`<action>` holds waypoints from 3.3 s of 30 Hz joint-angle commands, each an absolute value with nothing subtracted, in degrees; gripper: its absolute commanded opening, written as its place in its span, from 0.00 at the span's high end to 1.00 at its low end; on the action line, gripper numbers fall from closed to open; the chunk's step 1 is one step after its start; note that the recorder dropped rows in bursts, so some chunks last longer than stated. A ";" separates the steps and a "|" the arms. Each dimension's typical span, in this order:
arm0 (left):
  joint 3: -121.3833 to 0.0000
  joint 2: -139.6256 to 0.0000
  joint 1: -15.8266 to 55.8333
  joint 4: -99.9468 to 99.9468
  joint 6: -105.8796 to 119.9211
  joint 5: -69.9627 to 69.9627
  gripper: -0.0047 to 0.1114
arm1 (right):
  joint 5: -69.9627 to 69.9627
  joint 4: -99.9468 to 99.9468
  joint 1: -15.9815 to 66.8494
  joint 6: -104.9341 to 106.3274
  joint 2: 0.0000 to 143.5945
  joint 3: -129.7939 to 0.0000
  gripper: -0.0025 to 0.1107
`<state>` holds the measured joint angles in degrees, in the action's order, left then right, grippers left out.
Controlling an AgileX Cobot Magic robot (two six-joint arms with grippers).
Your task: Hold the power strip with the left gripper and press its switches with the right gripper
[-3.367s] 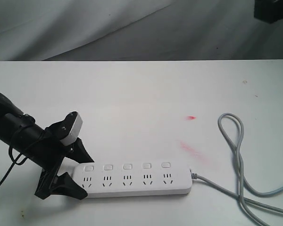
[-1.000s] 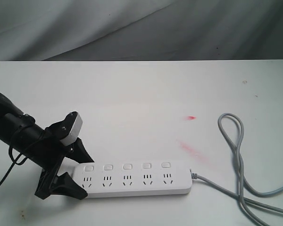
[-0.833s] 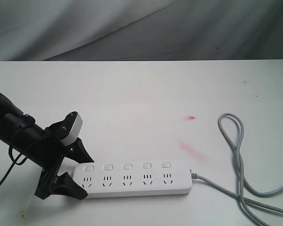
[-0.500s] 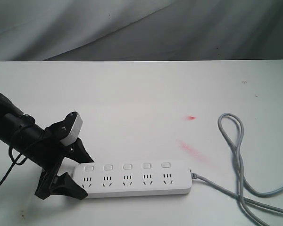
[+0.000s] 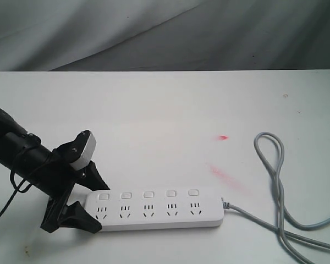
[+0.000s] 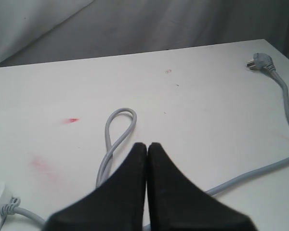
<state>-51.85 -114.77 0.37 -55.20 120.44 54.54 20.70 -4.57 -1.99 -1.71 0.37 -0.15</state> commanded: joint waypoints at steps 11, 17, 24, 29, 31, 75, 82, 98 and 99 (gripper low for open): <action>-51.98 -114.77 0.58 -55.08 119.94 53.93 0.96 | 19.86 -5.52 -2.39 -2.01 0.00 0.00 0.98; -51.98 -114.77 0.58 -55.08 119.94 53.93 0.96 | 19.86 -5.52 -2.39 -1.90 0.00 0.00 0.98; -51.98 -114.77 0.58 -55.08 119.94 53.93 0.96 | 19.86 -5.52 -2.39 -1.90 0.00 0.00 0.98; -51.98 -114.77 0.58 -57.61 119.94 53.93 0.96 | 19.86 -5.52 -2.39 -2.01 0.00 0.00 0.98; -51.98 -114.77 0.58 -58.38 119.94 53.93 0.96 | 19.86 -5.52 -2.39 -2.01 0.00 0.00 0.98; -60.57 -68.24 0.58 -72.16 43.67 69.96 0.95 | 19.86 -5.52 -2.39 -1.92 0.00 0.00 0.98; -60.57 -57.98 0.58 -71.46 44.44 69.96 0.95 | 19.86 -5.52 -2.39 -2.02 0.00 0.00 0.98; -52.28 -26.64 0.58 -8.85 2.23 13.20 0.95 | 19.86 -5.52 -2.39 -1.92 0.00 0.00 0.98; -50.16 -25.65 0.58 -6.21 1.27 12.92 0.95 | 19.86 -5.52 -2.39 -1.92 0.00 0.00 0.98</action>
<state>-54.31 -27.52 0.37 -15.46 8.45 14.56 20.61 -5.48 -1.99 -1.71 0.37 -0.15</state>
